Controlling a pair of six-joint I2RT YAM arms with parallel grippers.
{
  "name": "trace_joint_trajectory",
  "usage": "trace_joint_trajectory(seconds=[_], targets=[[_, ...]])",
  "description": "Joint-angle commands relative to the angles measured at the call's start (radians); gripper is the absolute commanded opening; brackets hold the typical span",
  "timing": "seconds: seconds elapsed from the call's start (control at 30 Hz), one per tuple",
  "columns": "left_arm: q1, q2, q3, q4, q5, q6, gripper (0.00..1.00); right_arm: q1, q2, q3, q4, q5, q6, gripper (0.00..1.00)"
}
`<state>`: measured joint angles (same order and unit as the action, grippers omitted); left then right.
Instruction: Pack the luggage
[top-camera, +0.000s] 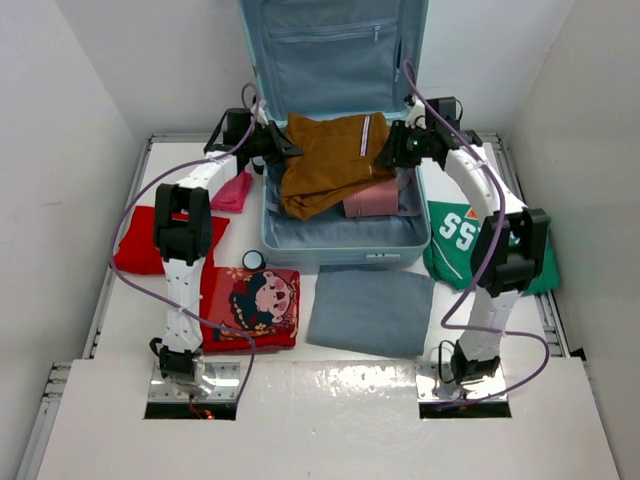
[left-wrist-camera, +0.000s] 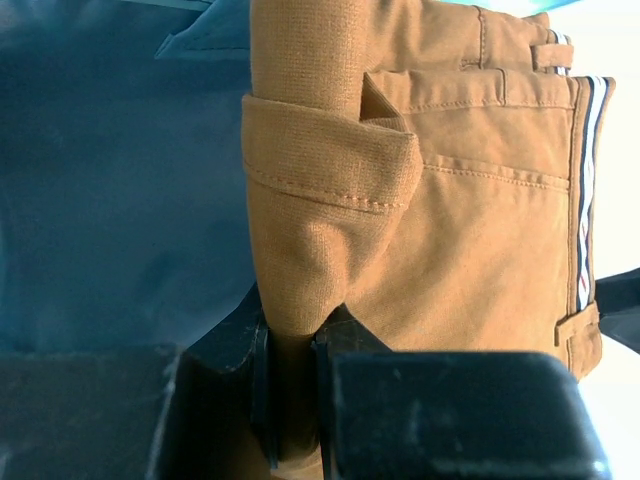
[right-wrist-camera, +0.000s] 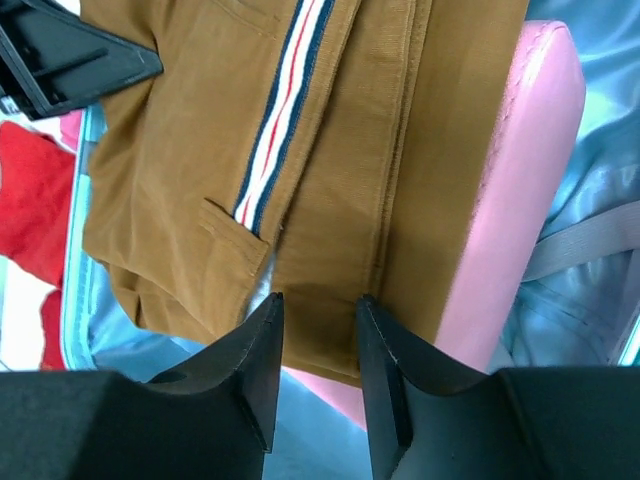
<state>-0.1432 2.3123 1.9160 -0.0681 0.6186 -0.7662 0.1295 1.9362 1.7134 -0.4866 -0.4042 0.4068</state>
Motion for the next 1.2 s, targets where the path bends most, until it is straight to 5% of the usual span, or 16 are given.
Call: trace_joint_trajectory(seconds=[0.0,0.13,0.3,0.57,0.87,1.17], targets=[[0.019,-0.019,0.017,-0.015,-0.088,0.032,0.0,-0.005,-0.043,-0.035,-0.029,-0.011,-0.071,0.35],[0.019,-0.019,0.017,-0.015,-0.088,0.031,0.0,-0.047,-0.176,-0.168,-0.007,-0.123,-0.172,0.35],[0.01,-0.01,0.017,-0.015,-0.088,0.021,0.0,-0.048,-0.27,-0.328,0.077,-0.157,-0.218,0.08],[0.001,-0.01,0.017,-0.015,-0.088,0.011,0.0,0.022,-0.276,-0.389,0.16,-0.133,-0.241,0.12],[0.001,-0.02,0.029,-0.088,-0.126,0.079,0.0,0.084,-0.142,-0.316,0.169,0.122,-0.272,0.12],[0.001,-0.033,0.247,-0.447,-0.497,0.442,0.0,0.021,-0.157,-0.357,0.122,0.327,-0.286,0.07]])
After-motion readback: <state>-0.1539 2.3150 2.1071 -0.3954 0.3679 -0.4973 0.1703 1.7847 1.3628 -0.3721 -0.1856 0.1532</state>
